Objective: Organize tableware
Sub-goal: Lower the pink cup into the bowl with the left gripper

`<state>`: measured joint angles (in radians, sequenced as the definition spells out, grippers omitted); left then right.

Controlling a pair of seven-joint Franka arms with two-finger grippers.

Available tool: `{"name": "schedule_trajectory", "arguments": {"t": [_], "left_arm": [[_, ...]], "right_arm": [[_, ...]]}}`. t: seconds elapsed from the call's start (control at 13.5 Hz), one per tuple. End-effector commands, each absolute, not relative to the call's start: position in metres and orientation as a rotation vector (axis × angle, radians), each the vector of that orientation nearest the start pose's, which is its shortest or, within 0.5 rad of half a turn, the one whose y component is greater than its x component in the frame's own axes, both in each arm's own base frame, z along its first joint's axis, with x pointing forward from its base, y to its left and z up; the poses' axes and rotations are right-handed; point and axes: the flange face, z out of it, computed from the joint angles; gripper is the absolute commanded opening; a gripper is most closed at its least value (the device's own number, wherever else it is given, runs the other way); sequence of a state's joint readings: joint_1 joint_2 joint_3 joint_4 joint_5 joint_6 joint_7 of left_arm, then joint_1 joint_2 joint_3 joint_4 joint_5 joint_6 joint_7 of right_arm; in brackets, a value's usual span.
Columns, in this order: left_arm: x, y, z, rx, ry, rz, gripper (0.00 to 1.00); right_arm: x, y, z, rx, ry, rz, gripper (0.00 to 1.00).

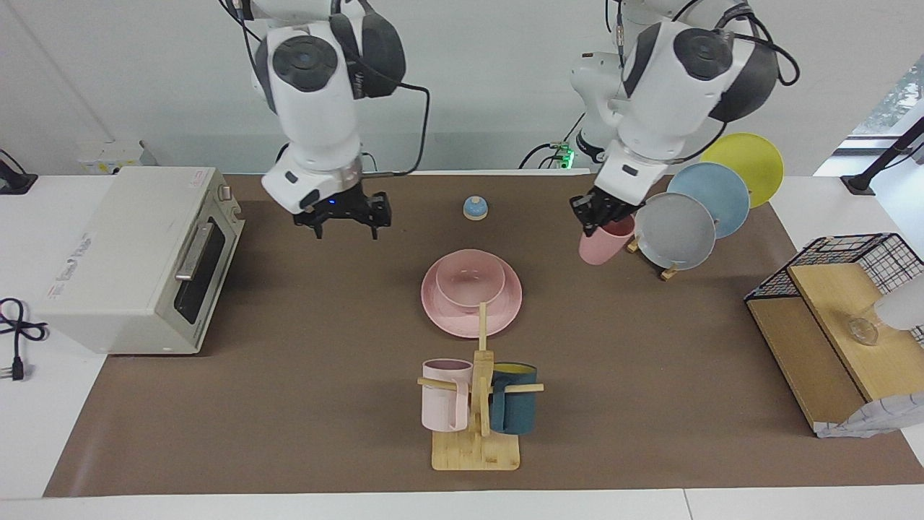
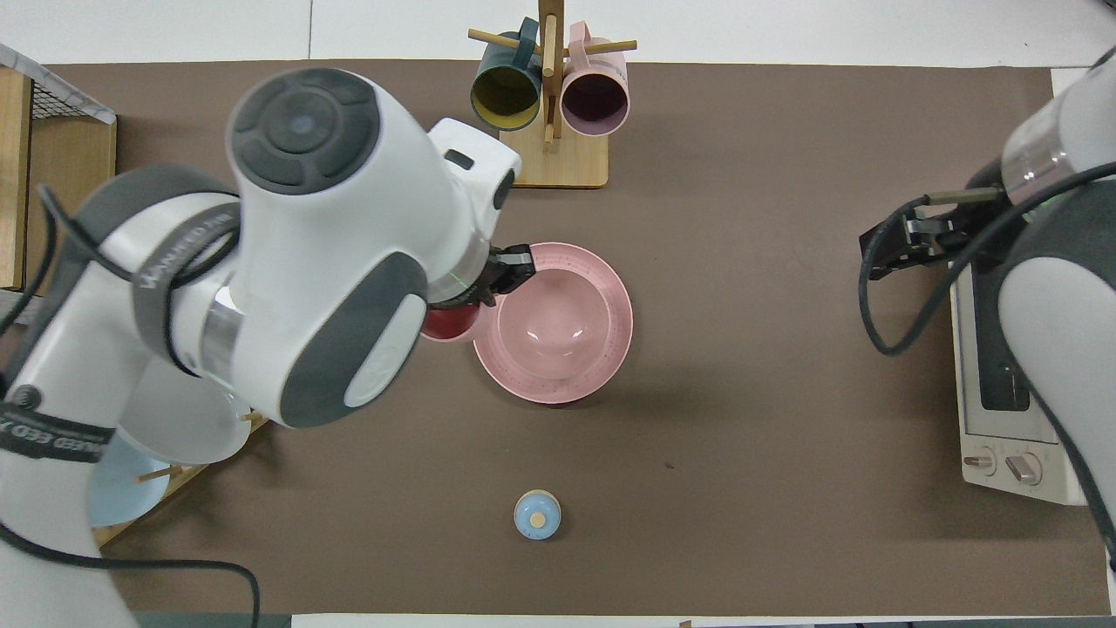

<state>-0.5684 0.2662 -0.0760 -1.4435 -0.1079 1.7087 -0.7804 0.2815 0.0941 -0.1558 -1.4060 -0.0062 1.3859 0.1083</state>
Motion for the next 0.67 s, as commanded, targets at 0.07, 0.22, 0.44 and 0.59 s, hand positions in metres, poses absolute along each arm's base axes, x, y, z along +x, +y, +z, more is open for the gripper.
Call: {"name": "schedule_trajectory", "arguments": {"t": [0.07,0.22,0.44,0.59], "left_arm": [[0.525,-0.434,0.5,-3.208,-0.322,0.166,0.0],[0.521,-0.454,0.48,-3.202,-0.326,0.154,0.0],[0.527,-0.463,0.45,-3.19,-0.338,0.152,0.0],[0.526,-0.468,0.437,-3.179,-0.339,0.164,0.0]], "right_arm": [[0.538,0.053,0.606,-3.153,0.005,0.261,1.0],[0.54,0.036,0.605,-3.149,0.041,0.255,1.0],[0.548,0.013,0.613,-3.141,-0.049,0.235,1.0],[0.538,0.008,0.623,-3.143,-0.049,0.232,1.0]]}}
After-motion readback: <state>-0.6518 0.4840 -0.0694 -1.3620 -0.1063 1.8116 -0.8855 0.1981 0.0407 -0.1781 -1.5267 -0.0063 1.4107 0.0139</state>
